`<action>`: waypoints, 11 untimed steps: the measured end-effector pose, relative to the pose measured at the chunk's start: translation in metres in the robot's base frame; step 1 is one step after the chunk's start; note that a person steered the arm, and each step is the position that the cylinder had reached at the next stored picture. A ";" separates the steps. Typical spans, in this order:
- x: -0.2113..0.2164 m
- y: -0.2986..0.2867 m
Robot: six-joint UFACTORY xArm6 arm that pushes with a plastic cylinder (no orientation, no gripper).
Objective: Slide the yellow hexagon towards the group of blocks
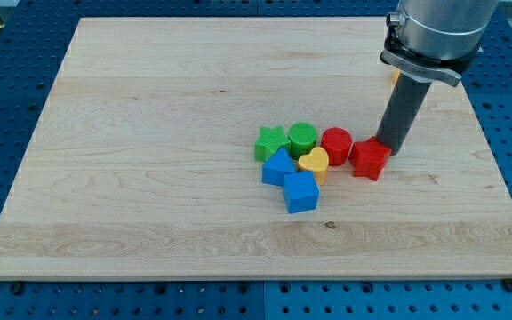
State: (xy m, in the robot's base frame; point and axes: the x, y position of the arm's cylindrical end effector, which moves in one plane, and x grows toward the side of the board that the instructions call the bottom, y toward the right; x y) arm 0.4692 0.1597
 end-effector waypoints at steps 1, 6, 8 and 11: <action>0.007 -0.007; 0.008 0.009; -0.002 0.026; -0.039 0.058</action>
State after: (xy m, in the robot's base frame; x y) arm 0.4307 0.2182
